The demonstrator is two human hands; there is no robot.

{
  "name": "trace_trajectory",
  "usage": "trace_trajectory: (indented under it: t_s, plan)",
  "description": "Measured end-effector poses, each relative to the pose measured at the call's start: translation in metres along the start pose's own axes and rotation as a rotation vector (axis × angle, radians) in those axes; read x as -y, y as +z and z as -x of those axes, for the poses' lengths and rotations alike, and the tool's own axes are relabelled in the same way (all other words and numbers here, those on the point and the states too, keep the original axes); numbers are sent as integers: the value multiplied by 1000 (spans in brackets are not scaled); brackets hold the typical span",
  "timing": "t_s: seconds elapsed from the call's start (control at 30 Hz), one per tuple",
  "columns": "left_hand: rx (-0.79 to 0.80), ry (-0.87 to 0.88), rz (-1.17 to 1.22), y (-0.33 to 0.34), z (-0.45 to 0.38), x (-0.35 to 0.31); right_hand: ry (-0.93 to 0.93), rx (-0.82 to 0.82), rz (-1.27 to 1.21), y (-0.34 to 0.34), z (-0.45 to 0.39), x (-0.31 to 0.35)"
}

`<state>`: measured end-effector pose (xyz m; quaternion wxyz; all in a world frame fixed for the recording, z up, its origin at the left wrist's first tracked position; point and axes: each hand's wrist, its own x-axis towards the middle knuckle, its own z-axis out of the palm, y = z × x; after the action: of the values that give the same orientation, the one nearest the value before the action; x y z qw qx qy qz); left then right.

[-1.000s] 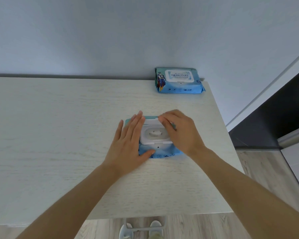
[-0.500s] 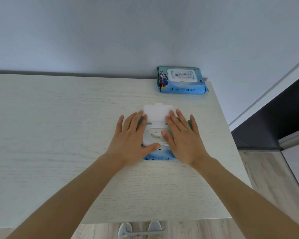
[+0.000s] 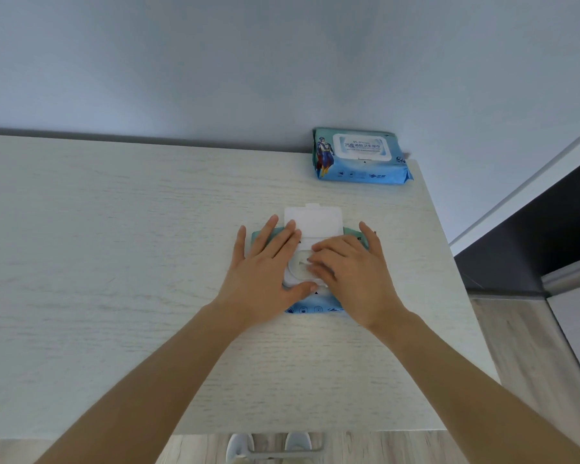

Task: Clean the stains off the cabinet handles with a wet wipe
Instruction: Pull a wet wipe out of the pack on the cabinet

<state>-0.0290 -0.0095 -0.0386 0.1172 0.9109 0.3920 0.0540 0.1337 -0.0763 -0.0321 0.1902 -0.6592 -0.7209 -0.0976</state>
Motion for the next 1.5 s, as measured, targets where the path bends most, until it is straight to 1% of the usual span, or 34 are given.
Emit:
trace_trajectory:
  t_s: [0.07,0.17,0.3,0.4,0.5,0.6,0.63,0.8,0.9,0.97,1.03,1.1,1.17,1.2,1.23,1.33,1.37,1.5]
  plan:
    - [16,-10,-8,0,0,0,-9,-47,-17,-2,-4,3]
    - [31,-15,-18,-1,0,0,48,-60,-56,-9,-7,5]
    - [-1,-3,34,0,1,0,106,24,-154,-13,-4,5]
    - [-20,-1,68,-1,1,-1,117,43,-107,-7,-6,11]
    - [-29,7,72,1,1,0,50,-7,-95,-1,-11,15]
    - [-21,5,51,2,0,1,34,-59,-112,-11,-11,13]
    - [-18,2,48,2,0,1,18,-106,-99,-12,-8,11]
    - [29,-29,26,-3,-2,-3,152,-72,-56,-11,-8,16]
    - [66,-48,19,-8,-1,-6,95,-37,-74,-9,-13,19]
    - [104,-65,19,-11,-2,-7,32,-54,-80,-13,-11,16]
    - [98,-71,36,-11,-2,-9,-11,-79,-57,-17,-7,15]
    - [78,-72,50,-10,-1,-10,20,-132,-67,-20,-5,16]
    - [76,-78,48,-9,-2,-10,126,-154,-86,-21,-9,20]
    - [82,-80,39,-9,-2,-10,147,-137,-97,-21,-12,21]
    - [87,-80,30,-9,-2,-10,135,-135,-99,-17,-14,21]
    - [92,-84,41,-10,-2,-10,74,-44,-125,-10,-16,21]
    - [93,-90,48,-9,-1,-10,46,-38,-142,-9,-16,19]
    - [104,-103,27,-10,-3,-11,-35,-122,-109,-26,-8,21]
